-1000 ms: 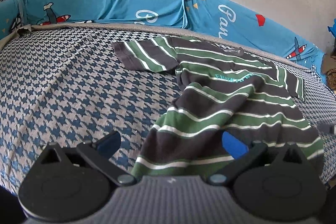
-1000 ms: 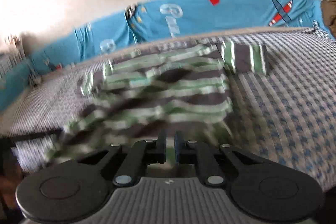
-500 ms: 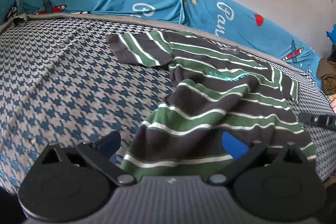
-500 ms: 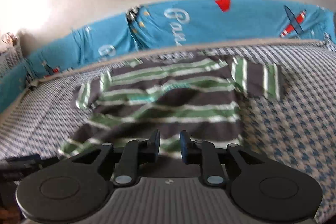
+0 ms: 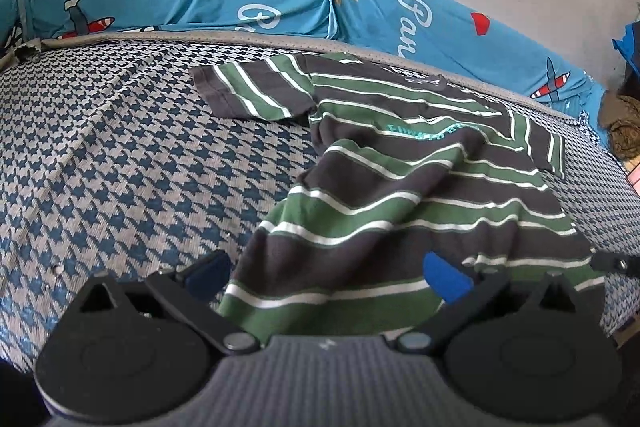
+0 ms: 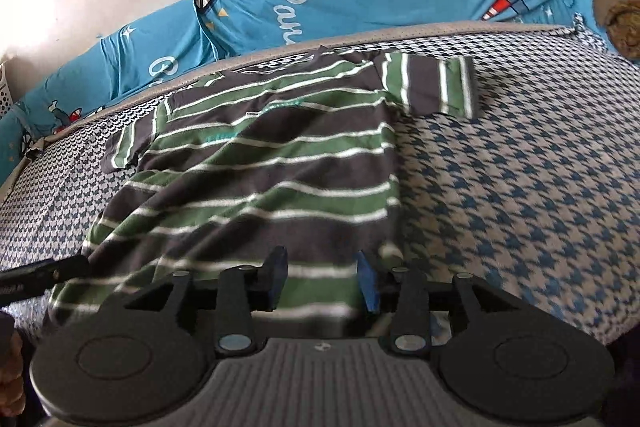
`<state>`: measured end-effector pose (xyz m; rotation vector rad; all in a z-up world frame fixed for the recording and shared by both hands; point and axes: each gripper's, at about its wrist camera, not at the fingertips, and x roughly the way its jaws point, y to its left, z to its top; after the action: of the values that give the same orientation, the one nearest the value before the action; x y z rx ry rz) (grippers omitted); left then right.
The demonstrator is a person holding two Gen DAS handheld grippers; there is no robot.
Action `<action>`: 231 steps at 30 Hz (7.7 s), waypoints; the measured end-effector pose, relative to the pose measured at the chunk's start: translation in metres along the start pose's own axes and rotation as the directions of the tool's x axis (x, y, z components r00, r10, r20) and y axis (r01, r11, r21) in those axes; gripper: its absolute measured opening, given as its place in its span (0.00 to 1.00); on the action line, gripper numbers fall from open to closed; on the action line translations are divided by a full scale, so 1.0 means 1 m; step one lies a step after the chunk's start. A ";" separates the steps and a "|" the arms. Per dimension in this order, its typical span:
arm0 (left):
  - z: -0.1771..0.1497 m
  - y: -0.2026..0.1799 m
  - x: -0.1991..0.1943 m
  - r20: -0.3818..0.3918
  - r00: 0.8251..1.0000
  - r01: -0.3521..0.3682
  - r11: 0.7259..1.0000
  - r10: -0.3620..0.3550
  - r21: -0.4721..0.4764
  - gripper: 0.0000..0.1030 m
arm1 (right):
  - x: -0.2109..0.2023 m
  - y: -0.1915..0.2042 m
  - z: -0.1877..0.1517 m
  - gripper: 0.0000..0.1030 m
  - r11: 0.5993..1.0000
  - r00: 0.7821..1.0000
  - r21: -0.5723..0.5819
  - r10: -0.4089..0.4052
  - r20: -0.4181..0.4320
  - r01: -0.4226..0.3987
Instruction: Fold clothes
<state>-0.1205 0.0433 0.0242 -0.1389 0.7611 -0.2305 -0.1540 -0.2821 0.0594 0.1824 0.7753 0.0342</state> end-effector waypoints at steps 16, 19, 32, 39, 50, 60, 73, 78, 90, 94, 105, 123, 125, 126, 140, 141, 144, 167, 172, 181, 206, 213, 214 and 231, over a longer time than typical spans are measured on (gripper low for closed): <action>-0.013 -0.015 -0.007 -0.003 0.998 0.069 0.996 -0.069 0.050 1.00 | 0.002 -0.022 -0.027 0.45 0.996 0.994 0.071 0.058 -0.098 -0.051; -0.015 -0.019 -0.009 -0.006 0.996 0.090 0.993 -0.089 0.072 1.00 | 0.007 -0.015 -0.026 0.44 0.995 0.992 0.045 0.096 -0.077 -0.093; -0.021 -0.040 -0.020 0.006 0.968 0.246 0.956 -0.251 0.161 1.00 | 0.016 0.006 0.013 0.05 0.976 0.978 0.057 0.210 0.012 -0.210; -0.026 -0.055 -0.013 -0.038 0.943 0.331 0.922 -0.331 0.201 1.00 | 0.042 0.029 0.064 0.05 0.963 0.966 0.081 0.253 0.049 -0.256; -0.021 -0.038 0.027 -0.056 0.971 0.234 0.971 -0.231 0.046 1.00 | 0.087 0.026 0.084 0.31 0.918 0.946 0.228 0.322 0.049 -0.324; -0.018 -0.024 0.024 -0.028 0.976 0.217 0.976 -0.218 -0.010 1.00 | 0.062 0.015 0.073 0.36 0.959 0.965 0.119 0.248 0.084 -0.256; -0.012 -0.012 0.022 -0.012 0.976 0.215 0.973 -0.217 -0.084 1.00 | 0.089 0.066 0.052 0.38 0.954 0.995 -0.295 0.077 0.071 -0.052; -0.011 -0.009 0.022 -0.010 0.975 0.218 0.970 -0.220 -0.104 1.00 | 0.104 0.077 0.054 0.41 0.915 0.997 -0.403 0.045 0.066 -0.014; -0.009 -0.006 0.024 -0.007 0.976 0.213 0.968 -0.216 -0.133 1.00 | 0.133 0.094 0.049 0.41 0.805 0.997 -0.593 0.009 0.070 0.034; -0.009 -0.006 0.024 -0.006 0.977 0.212 0.968 -0.215 -0.136 1.00 | 0.129 0.093 0.046 0.23 0.810 0.996 -0.585 0.018 0.091 0.039; -0.008 -0.004 0.023 0.000 0.979 0.204 0.969 -0.206 -0.143 1.00 | 0.071 0.063 0.041 0.06 0.928 0.968 -0.347 -0.049 0.247 0.136; -0.012 0.008 0.012 0.013 0.995 0.100 0.985 -0.099 -0.140 1.00 | -0.038 0.006 -0.016 0.08 0.951 0.914 0.032 -0.305 0.269 0.308; -0.012 0.008 0.010 0.014 0.995 0.096 0.986 -0.095 -0.137 1.00 | -0.038 0.003 -0.023 0.12 0.963 0.933 0.030 -0.269 0.240 0.269; -0.013 0.008 0.010 0.014 0.996 0.093 0.986 -0.092 -0.135 1.00 | -0.038 0.004 -0.025 0.17 0.965 0.937 0.017 -0.257 0.236 0.260; -0.013 0.009 0.008 0.015 0.996 0.088 0.988 -0.086 -0.127 1.00 | -0.001 0.034 -0.034 0.39 0.976 0.976 -0.178 -0.089 0.199 0.126; -0.013 0.009 0.008 0.015 0.996 0.088 0.988 -0.087 -0.128 1.00 | 0.003 0.036 -0.034 0.39 0.975 0.977 -0.189 -0.081 0.196 0.118; -0.013 0.010 0.007 0.015 0.996 0.090 0.987 -0.089 -0.130 1.00 | 0.012 0.041 -0.035 0.39 0.972 0.980 -0.212 -0.062 0.188 0.102; -0.007 0.020 -0.004 0.055 0.993 0.111 0.978 -0.103 -0.178 1.00 | -0.094 0.047 -0.009 0.01 0.980 0.927 -0.156 -0.057 0.370 0.123; -0.007 0.021 -0.010 0.072 0.992 0.116 0.977 -0.104 -0.177 1.00 | -0.098 0.028 -0.013 0.02 0.984 0.934 -0.093 -0.115 0.337 0.155; -0.004 0.025 -0.018 0.086 0.991 0.121 0.975 -0.106 -0.188 1.00 | -0.067 0.013 -0.029 0.28 0.992 0.972 -0.060 -0.100 0.211 0.115; -0.005 0.027 -0.015 0.080 0.991 0.118 0.973 -0.104 -0.199 1.00 | -0.011 -0.010 -0.034 0.07 0.995 0.999 0.091 0.048 0.005 -0.049; -0.004 0.028 -0.015 0.078 0.992 0.113 0.972 -0.098 -0.207 1.00 | -0.061 -0.021 -0.011 0.07 0.937 0.986 0.310 0.137 0.093 -0.159; -0.004 0.028 -0.015 0.078 0.992 0.113 0.972 -0.098 -0.206 1.00 | -0.067 -0.023 -0.007 0.07 0.936 0.987 0.320 0.117 0.107 -0.145; -0.006 0.021 -0.014 0.054 0.993 0.117 0.979 -0.109 -0.166 1.00 | -0.027 -0.021 -0.019 0.28 0.949 0.942 0.087 -0.312 0.124 0.303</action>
<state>-0.1315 0.0669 0.0252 -0.3478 0.7291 -0.2697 -0.1872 -0.3025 0.0609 0.1236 0.6614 -0.2990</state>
